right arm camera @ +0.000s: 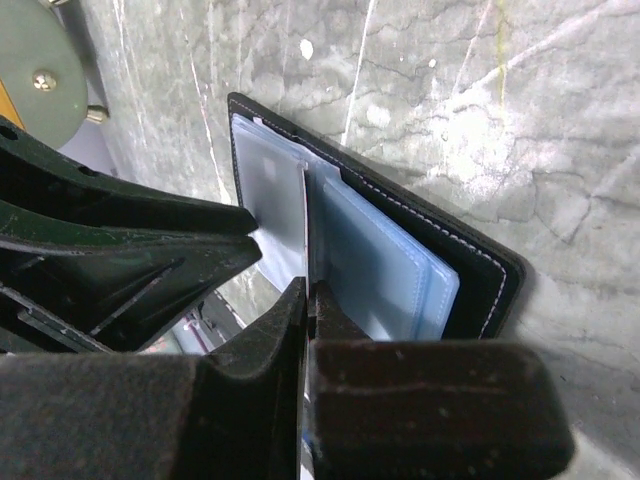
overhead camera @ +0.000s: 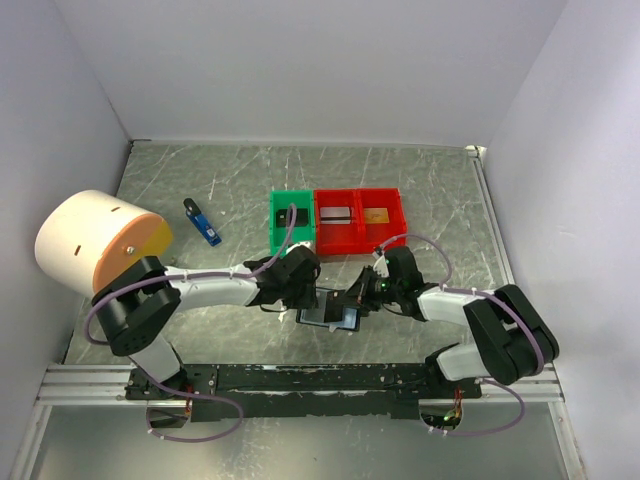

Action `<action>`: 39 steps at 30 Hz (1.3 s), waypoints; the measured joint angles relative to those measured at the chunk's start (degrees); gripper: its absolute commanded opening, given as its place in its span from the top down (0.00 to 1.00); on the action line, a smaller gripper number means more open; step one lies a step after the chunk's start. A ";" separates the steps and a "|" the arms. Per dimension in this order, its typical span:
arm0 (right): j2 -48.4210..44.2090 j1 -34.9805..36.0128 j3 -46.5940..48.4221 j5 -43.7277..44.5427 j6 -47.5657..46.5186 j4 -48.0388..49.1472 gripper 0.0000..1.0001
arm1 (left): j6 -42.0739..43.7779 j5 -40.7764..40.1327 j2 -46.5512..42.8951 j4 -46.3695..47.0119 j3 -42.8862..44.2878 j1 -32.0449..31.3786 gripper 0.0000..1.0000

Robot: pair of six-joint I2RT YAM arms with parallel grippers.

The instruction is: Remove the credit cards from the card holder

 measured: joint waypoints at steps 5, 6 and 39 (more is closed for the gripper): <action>-2.12 0.00 0.13 1.11 -1.68 -2.99 1.00 | -0.15 -1.97 -2.19 -1.62 -0.98 0.00 0.54; -2.14 0.00 0.22 1.07 -1.88 -3.23 1.00 | -0.13 -2.19 -2.67 -1.64 -1.16 0.00 0.53; -0.26 0.00 -0.72 -3.08 -0.07 0.90 0.80 | 1.95 5.16 2.84 5.05 0.17 0.00 0.74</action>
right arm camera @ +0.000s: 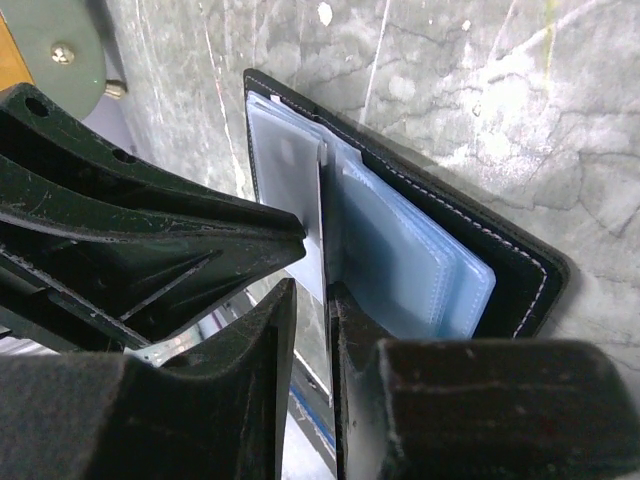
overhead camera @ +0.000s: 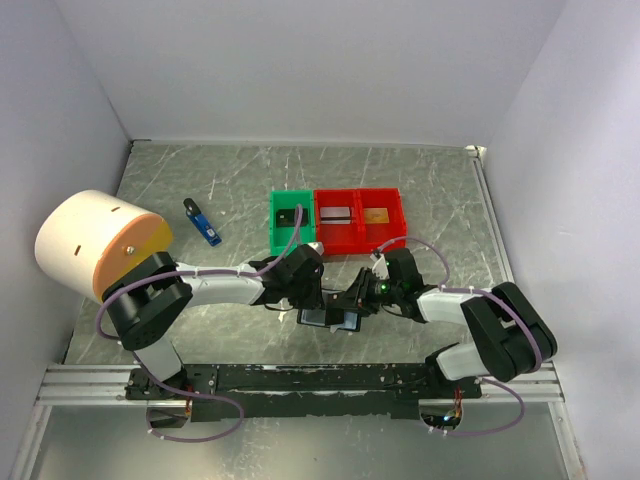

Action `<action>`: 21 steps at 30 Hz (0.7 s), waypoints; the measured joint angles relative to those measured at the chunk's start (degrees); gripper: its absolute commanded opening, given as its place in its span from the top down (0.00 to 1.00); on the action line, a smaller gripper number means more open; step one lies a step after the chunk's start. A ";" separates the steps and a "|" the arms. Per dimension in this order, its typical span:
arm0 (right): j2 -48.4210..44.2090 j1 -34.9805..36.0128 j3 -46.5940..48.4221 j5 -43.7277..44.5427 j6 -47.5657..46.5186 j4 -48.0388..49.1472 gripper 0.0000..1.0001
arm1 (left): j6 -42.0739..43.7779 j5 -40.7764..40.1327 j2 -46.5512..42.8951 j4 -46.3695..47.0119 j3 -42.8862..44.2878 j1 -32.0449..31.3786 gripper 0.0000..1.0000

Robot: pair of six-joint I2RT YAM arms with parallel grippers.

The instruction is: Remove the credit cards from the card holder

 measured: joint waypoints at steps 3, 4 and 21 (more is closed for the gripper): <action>0.46 0.00 -0.61 -0.26 1.44 1.29 0.86 | -0.09 -0.04 -0.04 -0.02 0.00 0.00 0.74; 0.44 0.00 -0.61 0.02 1.49 1.14 0.87 | -0.13 -0.07 -0.04 -0.04 0.00 0.00 0.74; -2.60 0.00 0.85 3.54 -1.16 -4.13 1.00 | -1.09 -2.95 -1.75 -1.97 -0.61 0.00 0.71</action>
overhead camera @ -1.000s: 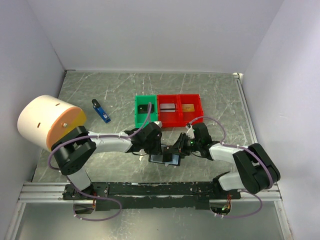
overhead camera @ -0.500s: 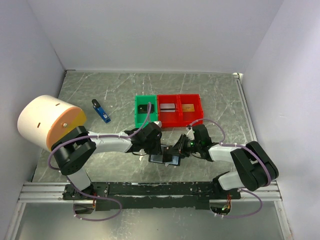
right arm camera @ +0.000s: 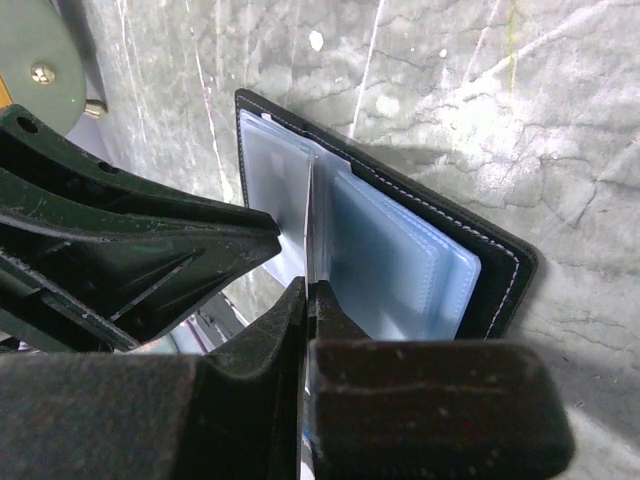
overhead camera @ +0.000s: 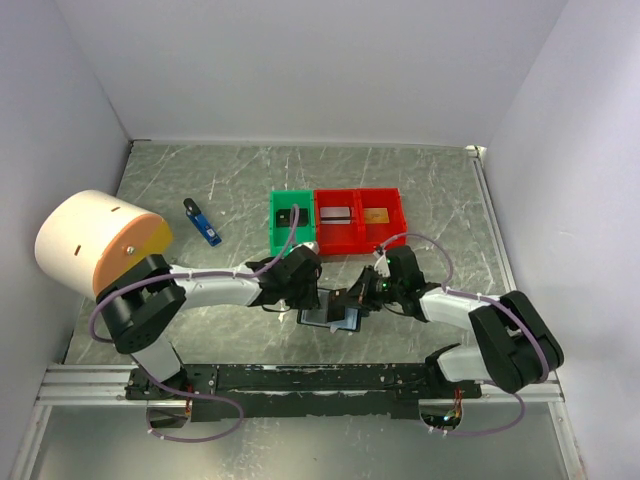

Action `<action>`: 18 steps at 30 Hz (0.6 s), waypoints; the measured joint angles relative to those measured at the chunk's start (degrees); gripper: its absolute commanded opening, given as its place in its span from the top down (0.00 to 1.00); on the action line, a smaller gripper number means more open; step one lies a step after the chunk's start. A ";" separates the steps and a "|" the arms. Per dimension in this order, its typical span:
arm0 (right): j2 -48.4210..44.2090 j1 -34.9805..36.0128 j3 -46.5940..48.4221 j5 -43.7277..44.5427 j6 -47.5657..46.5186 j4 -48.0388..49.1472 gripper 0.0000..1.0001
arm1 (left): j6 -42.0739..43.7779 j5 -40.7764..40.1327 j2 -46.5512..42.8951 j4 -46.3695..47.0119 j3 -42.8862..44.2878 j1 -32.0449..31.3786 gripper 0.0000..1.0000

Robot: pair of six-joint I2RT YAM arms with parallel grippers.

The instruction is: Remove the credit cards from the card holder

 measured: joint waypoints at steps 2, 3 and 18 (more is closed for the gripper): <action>-1.03 0.00 0.33 0.35 -0.59 -1.22 1.00 | 0.00 -0.70 -0.37 -0.74 0.00 0.00 0.70; -1.66 0.00 0.50 0.55 -0.98 -1.79 1.00 | -0.02 -1.22 -0.61 -1.18 0.00 0.00 0.69; -5.03 0.00 3.98 0.22 -6.60 -7.58 1.00 | 2.43 -4.83 -9.57 -3.43 -1.49 3.50 0.53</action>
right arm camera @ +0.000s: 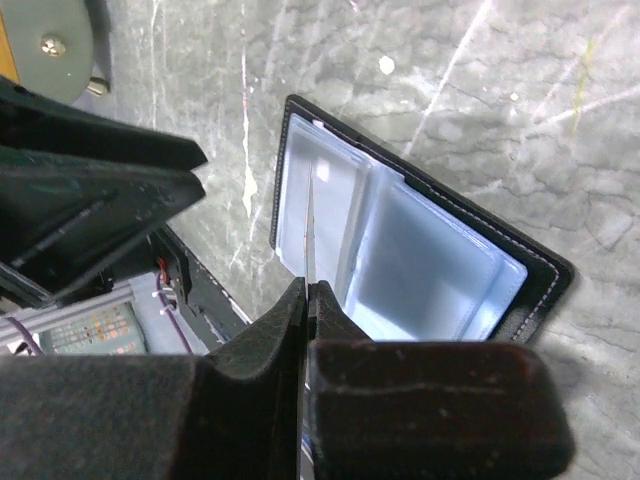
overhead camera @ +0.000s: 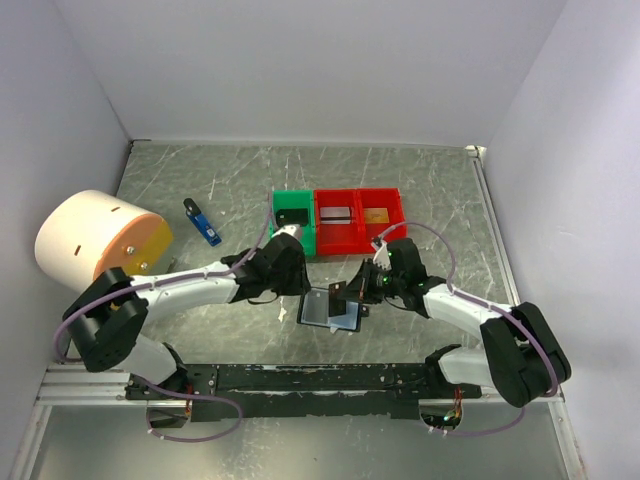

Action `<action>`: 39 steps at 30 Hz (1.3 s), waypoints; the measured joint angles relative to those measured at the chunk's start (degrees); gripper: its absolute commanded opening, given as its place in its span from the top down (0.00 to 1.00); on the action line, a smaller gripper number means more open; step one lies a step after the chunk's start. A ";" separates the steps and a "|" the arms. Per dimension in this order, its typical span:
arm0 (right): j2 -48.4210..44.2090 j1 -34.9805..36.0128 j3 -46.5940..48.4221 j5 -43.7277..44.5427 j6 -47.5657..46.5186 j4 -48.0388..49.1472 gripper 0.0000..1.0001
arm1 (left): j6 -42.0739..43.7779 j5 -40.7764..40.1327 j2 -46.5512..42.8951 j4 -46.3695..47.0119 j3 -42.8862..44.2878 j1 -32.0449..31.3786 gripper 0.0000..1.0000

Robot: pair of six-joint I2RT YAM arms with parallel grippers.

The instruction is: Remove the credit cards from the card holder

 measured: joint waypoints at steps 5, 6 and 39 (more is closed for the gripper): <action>-1.51 0.00 1.92 -0.39 -2.08 -1.22 1.00 | 2.36 0.13 -4.42 -1.09 -0.72 4.31 0.38; -2.05 0.00 2.56 -0.26 -2.69 -1.79 1.00 | 2.84 0.11 -5.46 -1.42 -0.72 5.14 0.36; -8.46 19.63 21.59 28.13 -41.86 -6.82 1.00 | 21.86 -1.16 -21.68 -17.55 -0.17 32.63 0.08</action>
